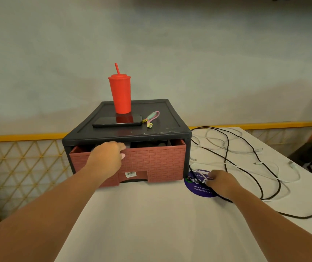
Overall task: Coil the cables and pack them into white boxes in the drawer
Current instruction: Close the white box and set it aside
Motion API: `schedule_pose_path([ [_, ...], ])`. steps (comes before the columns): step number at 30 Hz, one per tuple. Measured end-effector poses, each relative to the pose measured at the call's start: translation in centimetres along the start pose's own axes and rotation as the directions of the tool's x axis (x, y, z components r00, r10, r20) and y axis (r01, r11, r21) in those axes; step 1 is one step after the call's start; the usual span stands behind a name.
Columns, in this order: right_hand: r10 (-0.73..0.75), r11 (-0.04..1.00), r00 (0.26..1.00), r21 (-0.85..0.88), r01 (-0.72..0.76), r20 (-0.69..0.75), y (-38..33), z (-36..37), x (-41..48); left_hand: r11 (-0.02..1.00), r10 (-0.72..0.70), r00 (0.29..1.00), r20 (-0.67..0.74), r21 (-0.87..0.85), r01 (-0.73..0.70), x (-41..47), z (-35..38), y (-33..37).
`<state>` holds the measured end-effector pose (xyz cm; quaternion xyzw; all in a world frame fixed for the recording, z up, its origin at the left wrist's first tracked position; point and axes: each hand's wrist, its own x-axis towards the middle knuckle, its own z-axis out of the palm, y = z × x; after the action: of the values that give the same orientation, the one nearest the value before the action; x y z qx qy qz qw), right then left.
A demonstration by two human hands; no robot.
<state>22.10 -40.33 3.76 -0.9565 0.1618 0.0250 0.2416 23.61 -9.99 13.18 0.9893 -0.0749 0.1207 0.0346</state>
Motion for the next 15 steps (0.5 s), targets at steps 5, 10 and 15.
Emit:
schedule_pose_path([
  [5,-0.002,1.000,1.000,0.025,0.003,-0.021,-0.3,0.1,0.9,1.000,-0.018,1.000,-0.022,-0.008,0.018,-0.1,-0.1,0.3],
  [10,-0.024,0.997,0.997,0.072,0.029,-0.066,-1.2,0.6,3.5,0.998,-0.005,0.999,-0.053,-0.067,0.001,0.3,0.2,-0.2],
  [15,-0.077,0.994,0.986,0.064,0.087,-0.150,-2.2,0.9,6.3,0.981,0.003,0.997,-0.080,-0.191,-0.018,0.8,1.2,-0.7],
])
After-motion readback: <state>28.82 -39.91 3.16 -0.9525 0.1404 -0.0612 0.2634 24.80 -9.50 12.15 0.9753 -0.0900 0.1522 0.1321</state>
